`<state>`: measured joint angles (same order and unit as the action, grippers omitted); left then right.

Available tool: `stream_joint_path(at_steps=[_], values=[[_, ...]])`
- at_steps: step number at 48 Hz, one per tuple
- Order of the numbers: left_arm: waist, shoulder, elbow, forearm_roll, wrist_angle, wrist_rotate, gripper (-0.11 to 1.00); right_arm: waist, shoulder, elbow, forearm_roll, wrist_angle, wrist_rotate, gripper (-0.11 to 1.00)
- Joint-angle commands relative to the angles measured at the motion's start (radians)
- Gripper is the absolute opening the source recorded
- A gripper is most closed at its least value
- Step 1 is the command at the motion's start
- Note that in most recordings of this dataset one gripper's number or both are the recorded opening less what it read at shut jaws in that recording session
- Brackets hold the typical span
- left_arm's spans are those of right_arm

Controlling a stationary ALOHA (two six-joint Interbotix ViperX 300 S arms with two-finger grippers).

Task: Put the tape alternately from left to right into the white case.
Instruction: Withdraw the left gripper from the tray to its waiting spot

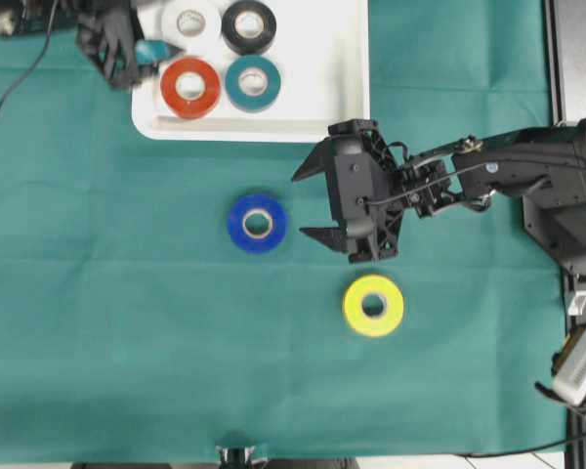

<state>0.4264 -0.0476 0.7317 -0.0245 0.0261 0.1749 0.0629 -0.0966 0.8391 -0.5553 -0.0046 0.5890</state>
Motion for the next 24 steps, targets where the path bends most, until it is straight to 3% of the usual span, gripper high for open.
stream_joint_path(at_steps=[1, 24], values=[[-0.051, -0.057, 0.017, 0.002, -0.003, -0.002, 1.0, 0.002, -0.011, -0.009, 0.002, -0.008, 0.0, 0.86], [-0.288, -0.166, 0.097, 0.002, -0.003, -0.006, 1.0, 0.002, -0.011, -0.011, 0.002, -0.008, 0.0, 0.86]])
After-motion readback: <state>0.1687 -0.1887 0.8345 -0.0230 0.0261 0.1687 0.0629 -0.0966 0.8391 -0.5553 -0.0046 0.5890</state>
